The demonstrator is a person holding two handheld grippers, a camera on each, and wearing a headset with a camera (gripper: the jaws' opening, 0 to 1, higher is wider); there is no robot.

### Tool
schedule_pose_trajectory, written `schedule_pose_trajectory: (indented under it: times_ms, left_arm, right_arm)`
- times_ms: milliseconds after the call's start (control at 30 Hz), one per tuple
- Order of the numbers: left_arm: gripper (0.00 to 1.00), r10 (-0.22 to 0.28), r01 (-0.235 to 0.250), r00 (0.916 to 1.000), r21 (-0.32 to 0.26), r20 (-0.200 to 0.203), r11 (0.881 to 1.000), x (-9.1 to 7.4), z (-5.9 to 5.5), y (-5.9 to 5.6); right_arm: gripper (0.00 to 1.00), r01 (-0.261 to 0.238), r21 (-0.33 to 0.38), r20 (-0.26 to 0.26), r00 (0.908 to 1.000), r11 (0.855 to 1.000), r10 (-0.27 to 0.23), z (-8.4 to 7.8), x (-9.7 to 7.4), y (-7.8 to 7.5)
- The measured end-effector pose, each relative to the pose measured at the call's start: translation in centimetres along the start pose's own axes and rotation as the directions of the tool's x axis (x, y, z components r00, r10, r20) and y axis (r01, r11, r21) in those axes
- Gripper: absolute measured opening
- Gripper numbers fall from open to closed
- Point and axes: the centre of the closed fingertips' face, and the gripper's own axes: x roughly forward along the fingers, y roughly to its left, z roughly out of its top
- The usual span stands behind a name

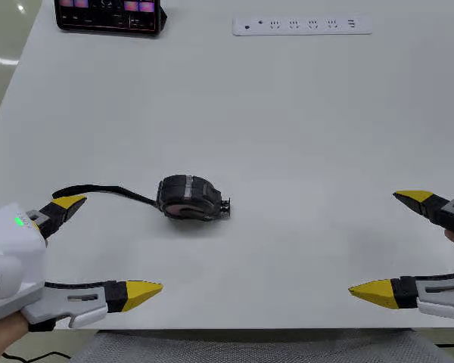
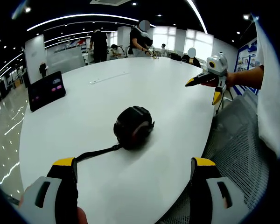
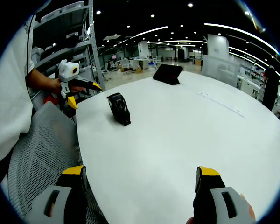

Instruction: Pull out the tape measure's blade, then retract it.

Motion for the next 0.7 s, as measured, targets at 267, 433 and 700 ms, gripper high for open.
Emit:
schedule_pose_trajectory:
  times_ms: [267, 433, 700]
  left_arm:
    - [0.99, 0.011, -0.011, 0.9999, -0.001, -0.006, 1.000, -0.02, -0.07, 0.40]
    - [0.99, 0.003, -0.003, 1.0000, -0.017, 0.000, 1.000, 0.01, -0.02, 0.30]
    - [0.99, -0.002, 0.002, 1.0000, -0.013, -0.001, 1.000, 0.01, -0.10, 0.18]
  right_arm:
    - [0.97, 0.001, 0.003, 0.000, 1.0000, 1.000, -0.001, -0.05, -0.04, -0.16]
    - [0.97, -0.005, 0.003, -0.002, 1.0000, 1.000, 0.005, -0.13, 0.07, -0.05]
    - [0.96, -0.011, 0.004, -0.008, 0.9999, 1.000, 0.011, -0.34, 0.13, 0.09]
